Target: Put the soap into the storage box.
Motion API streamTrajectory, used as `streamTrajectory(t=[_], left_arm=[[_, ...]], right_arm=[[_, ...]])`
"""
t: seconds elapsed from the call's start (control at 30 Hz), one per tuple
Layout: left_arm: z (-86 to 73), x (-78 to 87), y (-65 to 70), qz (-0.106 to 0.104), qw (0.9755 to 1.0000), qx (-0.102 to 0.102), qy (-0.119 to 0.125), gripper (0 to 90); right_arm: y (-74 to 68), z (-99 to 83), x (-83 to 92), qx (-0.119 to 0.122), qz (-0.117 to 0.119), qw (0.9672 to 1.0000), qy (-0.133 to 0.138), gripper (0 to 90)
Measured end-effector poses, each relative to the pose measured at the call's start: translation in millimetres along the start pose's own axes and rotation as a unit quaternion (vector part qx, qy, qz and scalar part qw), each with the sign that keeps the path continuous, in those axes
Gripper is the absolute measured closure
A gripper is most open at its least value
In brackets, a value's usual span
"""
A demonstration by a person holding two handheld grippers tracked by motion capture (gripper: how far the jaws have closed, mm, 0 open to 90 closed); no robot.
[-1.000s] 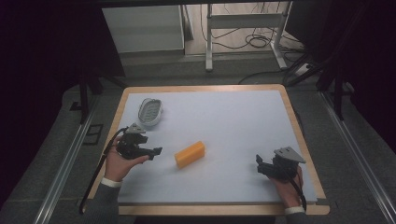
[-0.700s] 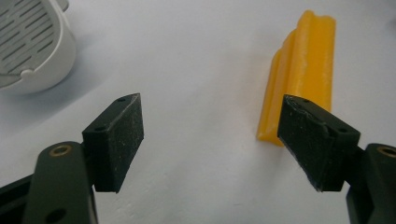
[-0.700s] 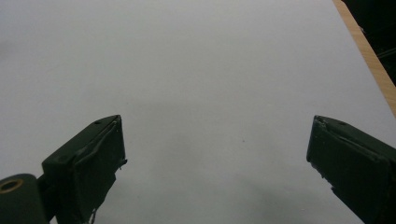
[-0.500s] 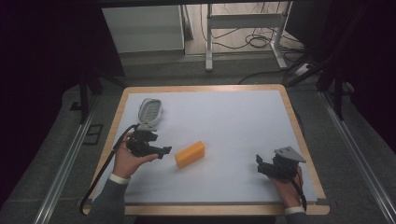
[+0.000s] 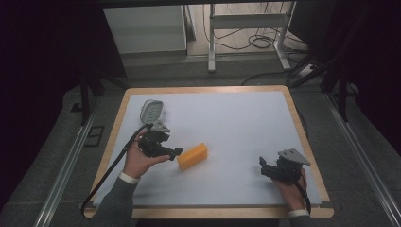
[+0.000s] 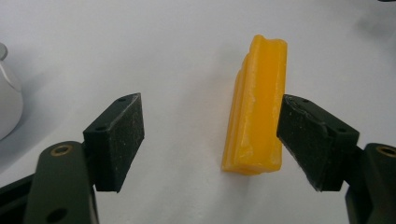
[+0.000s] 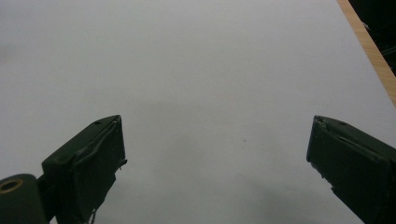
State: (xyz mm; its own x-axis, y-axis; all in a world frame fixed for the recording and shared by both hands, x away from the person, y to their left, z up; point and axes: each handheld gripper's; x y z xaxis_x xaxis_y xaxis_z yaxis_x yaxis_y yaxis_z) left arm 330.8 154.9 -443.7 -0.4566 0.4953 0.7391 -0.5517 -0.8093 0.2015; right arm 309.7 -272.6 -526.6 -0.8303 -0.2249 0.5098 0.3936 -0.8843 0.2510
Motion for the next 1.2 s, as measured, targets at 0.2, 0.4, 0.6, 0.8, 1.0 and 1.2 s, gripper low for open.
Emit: streamTrajectory(t=[0.2, 0.4, 0.6, 0.8, 1.0, 1.2], left_arm=[[1.9, -3.1, 4.4, -0.003, 1.0, -0.006, -0.004, 23.7], [5.0, -5.7, 8.5, 0.003, 0.9998, -0.016, -0.01, 23.7], [9.7, -9.4, 13.8, -0.004, 0.9997, -0.022, -0.013, 23.7], [14.1, -12.8, 20.1, -0.006, 0.9993, -0.032, -0.019, 23.6], [18.2, -21.7, 27.3, -0.014, 0.9988, -0.037, -0.028, 23.6], [22.5, -29.1, 33.5, -0.024, 0.9981, -0.04, -0.039, 23.8]], right_arm=[[-0.8, 0.2, -0.1, 0.004, -0.002, 1.0, -0.001, 4.4], [-1.2, 0.3, -0.3, 0.004, -0.002, 1.0, -0.001, 4.4], [-1.1, 0.2, 0.0, 0.004, -0.004, 1.0, -0.001, 4.4], [-1.5, 0.2, 0.0, 0.005, -0.005, 1.0, -0.001, 4.4], [-1.4, 0.3, -0.3, 0.005, -0.004, 1.0, -0.002, 4.4], [-1.3, 0.3, -0.3, 0.006, -0.004, 1.0, -0.001, 4.4]])
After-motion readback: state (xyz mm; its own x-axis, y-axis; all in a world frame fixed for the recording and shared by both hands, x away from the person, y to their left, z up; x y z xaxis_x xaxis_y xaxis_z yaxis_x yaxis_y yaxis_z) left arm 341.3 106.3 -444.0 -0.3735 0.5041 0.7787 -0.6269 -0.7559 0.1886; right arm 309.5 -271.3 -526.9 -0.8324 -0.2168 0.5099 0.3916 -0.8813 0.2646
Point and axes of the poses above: each handheld gripper's, and its own axes: x roughly backward along the jaws, z roughly out of its top, y roughly to its right, and after that the axes turned 12 degrees about x, right-handed
